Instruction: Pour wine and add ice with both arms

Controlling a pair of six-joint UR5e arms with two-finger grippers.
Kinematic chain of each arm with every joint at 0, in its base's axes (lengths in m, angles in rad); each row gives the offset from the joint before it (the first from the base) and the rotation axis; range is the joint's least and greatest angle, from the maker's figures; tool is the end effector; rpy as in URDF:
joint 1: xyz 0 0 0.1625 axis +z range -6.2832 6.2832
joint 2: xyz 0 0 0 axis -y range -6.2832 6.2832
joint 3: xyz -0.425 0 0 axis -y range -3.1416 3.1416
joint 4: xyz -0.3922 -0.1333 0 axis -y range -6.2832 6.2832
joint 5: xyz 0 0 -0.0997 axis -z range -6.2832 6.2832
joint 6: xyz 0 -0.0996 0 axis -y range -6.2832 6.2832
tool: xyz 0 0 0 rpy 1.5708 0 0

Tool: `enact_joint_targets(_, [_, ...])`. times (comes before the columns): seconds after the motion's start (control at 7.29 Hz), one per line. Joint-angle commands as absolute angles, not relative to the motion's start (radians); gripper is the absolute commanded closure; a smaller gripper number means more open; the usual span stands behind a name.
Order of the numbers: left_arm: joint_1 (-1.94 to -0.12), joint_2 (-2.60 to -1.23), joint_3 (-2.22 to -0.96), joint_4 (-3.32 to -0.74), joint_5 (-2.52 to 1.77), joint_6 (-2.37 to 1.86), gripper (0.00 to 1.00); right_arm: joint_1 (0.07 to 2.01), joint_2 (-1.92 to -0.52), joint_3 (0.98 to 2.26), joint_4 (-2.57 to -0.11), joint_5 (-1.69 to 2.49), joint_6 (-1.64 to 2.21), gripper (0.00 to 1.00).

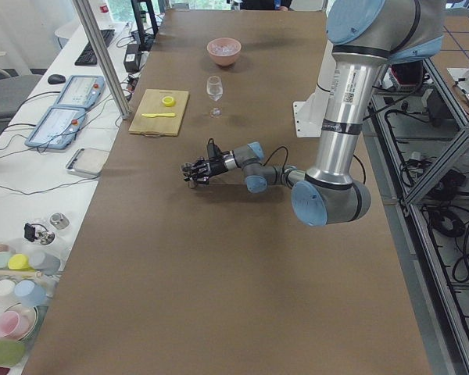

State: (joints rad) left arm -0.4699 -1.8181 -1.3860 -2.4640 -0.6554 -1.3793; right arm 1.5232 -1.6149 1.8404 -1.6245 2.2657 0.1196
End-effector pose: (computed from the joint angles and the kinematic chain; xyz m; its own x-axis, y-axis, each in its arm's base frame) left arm 0.4412 -0.4621 0.5037 0.6675 -0.2089 -0.7147 0.7398 0.2954 0.6046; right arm 0.0469 -0.4776 0.5577 0.7622 -0.0274 0.6468 -0.0444 0.9945 0.0945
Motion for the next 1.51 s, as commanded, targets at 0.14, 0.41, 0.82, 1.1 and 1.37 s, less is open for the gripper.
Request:
enact_joint_targets(0.14, [-0.469, -1.822, -1.417, -2.754, -0.748, -1.039, 1.0, 1.522, -1.614, 1.839, -1.626, 2.266, 0.12, 0.0])
enact_joint_targets(0.41, [-0.471, -1.829, -1.416, -2.911, -0.887, -0.896, 1.0, 1.523, -1.614, 1.836, -1.624, 2.266, 0.12, 0.0])
enact_joint_targets(0.82, [-0.469, -1.919, -1.477, -2.988, -1.159, -0.555, 1.0, 1.523, -1.612, 1.832, -1.626, 2.266, 0.12, 0.0])
enact_joint_targets(1.1, [-0.476, -1.933, -1.563, -2.968, -1.314, -0.447, 1.0, 1.523, -1.614, 1.83, -1.626, 2.266, 0.121, 0.0])
enact_joint_targets(1.37, [-0.476, -1.953, -1.571, -2.947, -1.414, -0.442, 1.0, 1.523, -1.614, 1.832, -1.626, 2.267, 0.121, 0.0])
